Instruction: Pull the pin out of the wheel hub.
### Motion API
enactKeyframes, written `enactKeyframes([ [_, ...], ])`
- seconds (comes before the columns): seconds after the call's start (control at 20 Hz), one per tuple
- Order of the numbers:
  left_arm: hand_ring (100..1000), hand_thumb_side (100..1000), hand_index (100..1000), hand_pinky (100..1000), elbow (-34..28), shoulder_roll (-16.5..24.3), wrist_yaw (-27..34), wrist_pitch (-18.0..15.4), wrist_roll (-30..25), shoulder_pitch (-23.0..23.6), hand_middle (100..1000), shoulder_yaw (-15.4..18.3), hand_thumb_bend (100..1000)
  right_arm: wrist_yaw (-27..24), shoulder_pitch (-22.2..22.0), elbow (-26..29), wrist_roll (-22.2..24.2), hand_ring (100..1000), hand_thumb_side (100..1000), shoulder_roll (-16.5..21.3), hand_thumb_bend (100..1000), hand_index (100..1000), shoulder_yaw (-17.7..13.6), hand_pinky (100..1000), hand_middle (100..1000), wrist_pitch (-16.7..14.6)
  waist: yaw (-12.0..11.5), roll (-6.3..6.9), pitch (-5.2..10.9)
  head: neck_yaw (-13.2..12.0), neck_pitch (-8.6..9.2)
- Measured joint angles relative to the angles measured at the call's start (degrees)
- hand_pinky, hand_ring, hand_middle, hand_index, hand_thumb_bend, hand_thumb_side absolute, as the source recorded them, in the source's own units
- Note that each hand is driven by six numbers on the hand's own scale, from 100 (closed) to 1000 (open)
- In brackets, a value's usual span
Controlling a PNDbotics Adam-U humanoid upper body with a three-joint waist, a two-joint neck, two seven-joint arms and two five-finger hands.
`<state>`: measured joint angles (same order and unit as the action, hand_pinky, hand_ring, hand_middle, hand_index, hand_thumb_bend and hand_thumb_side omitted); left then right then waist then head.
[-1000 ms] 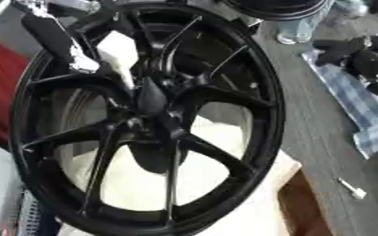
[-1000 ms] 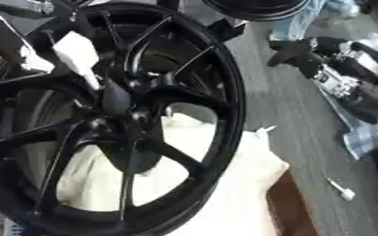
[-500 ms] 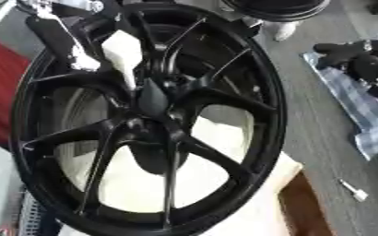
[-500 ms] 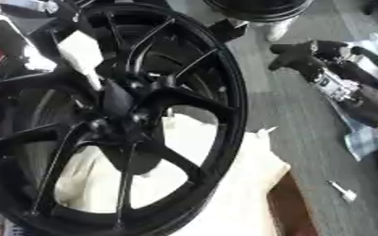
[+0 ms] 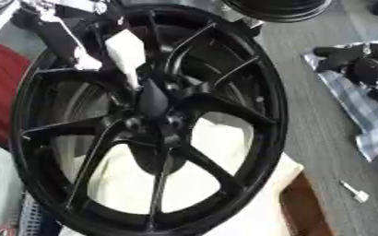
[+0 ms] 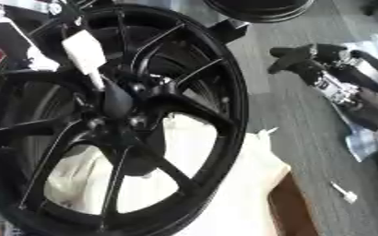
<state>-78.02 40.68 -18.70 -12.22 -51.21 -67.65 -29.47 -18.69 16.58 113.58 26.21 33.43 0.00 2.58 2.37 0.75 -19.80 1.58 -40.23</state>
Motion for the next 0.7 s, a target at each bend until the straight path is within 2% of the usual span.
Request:
enactKeyframes([
  [0.05,820,246,851,924,0.0,0.0,0.4,-0.1,0.0,0.0,750,0.0,310,0.0,0.0,0.0,0.0,1000,613,0.0,100,727,0.0,1000,683,0.0,0.0,0.01,0.0,0.0,0.0],
  [0.2,842,248,871,935,-0.3,0.0,1.2,-0.4,0.1,-0.1,782,0.0,401,0.0,0.0,0.0,0.1,1000,615,-0.1,100,727,0.0,1000,682,0.1,0.0,0.05,0.0,0.0,0.01],
  [0.4,871,243,889,958,-0.3,0.0,1.2,-0.8,0.4,-0.4,801,0.0,456,0.0,0.0,0.0,0.3,1000,615,-0.4,100,727,0.0,1000,682,0.3,0.0,0.18,0.0,0.0,0.04],
  [0.55,868,224,881,951,-0.3,-0.5,0.8,-1.1,0.7,-0.5,793,0.0,436,0.0,0.0,0.0,0.4,1000,615,-0.4,100,727,0.0,1000,682,0.3,0.0,0.18,0.0,0.0,0.06],
  [0.7,858,150,870,940,-0.3,-0.6,0.8,-1.4,1.0,-0.5,782,0.0,395,0.0,0.0,0.0,0.5,1000,615,-0.4,100,727,0.0,1000,682,0.4,0.0,0.18,-0.01,0.0,0.09],
])
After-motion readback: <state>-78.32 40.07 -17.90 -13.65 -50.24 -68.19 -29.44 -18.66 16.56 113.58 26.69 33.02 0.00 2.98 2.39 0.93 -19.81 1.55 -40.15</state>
